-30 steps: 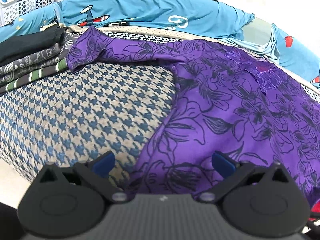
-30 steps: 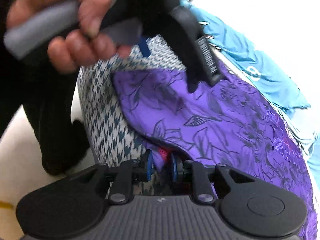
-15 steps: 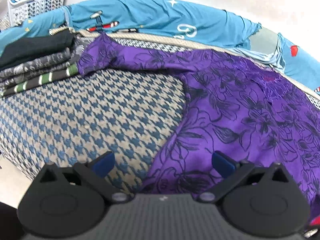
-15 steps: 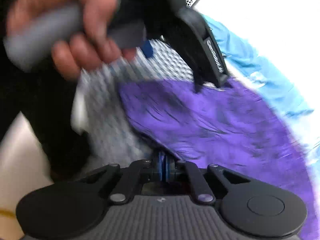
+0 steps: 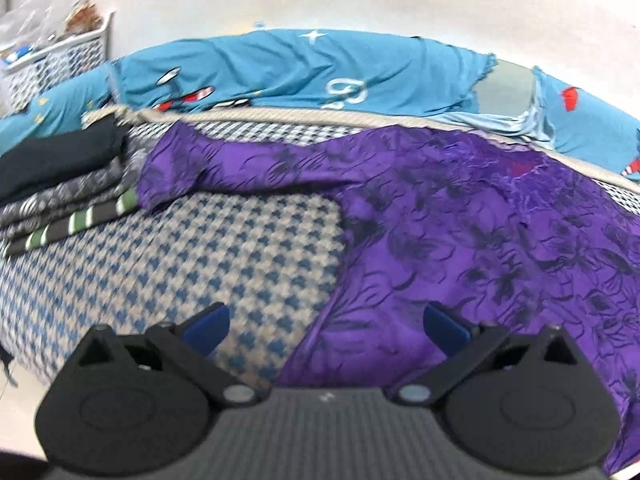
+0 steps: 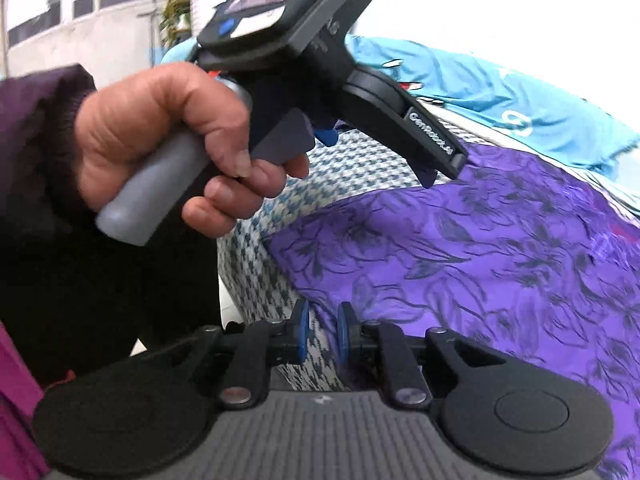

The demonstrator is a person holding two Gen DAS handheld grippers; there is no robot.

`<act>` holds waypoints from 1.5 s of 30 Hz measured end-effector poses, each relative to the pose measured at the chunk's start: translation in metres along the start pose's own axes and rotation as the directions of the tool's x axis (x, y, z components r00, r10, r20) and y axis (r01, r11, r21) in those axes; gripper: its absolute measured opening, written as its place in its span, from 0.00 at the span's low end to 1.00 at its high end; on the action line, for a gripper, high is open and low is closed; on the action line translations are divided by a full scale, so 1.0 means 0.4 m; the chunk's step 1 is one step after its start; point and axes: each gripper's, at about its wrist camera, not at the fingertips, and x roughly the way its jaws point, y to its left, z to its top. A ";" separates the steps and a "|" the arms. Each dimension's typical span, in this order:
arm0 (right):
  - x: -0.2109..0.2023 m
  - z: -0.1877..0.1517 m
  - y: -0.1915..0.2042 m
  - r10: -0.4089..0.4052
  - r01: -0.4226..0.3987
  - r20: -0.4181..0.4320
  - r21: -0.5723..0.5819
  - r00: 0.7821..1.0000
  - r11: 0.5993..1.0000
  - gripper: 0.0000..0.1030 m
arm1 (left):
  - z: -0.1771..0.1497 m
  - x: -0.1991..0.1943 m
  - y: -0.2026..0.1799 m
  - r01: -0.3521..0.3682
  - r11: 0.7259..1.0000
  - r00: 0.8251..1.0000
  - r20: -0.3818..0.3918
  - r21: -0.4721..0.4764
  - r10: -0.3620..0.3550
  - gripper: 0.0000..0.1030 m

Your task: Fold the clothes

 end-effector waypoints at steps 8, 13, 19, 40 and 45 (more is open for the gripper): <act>-0.095 -0.040 -0.089 -0.155 0.153 0.000 0.161 0.988 0.975 0.15 | 0.034 0.037 -0.084 0.060 0.996 0.998 -0.039 0.073 -0.057 1.00; -0.123 -0.061 -0.161 -0.264 0.261 -0.025 0.258 0.964 0.930 0.16 | 0.023 0.064 -0.105 0.103 0.994 0.991 -0.092 0.041 -0.099 1.00; -0.163 -0.088 -0.281 -0.402 0.406 -0.093 0.378 0.911 0.832 0.17 | 0.009 0.086 -0.116 0.120 0.992 0.985 -0.127 0.028 -0.116 1.00; -0.186 -0.199 -0.733 -0.495 0.553 -0.280 0.599 0.823 0.579 0.28 | -0.011 0.114 -0.131 0.126 0.990 0.985 -0.131 0.063 -0.117 1.00; -0.155 -0.206 -0.744 -0.478 0.541 -0.279 0.592 0.833 0.597 0.21 | -0.015 0.120 -0.128 0.124 0.990 0.984 -0.137 0.068 -0.114 1.00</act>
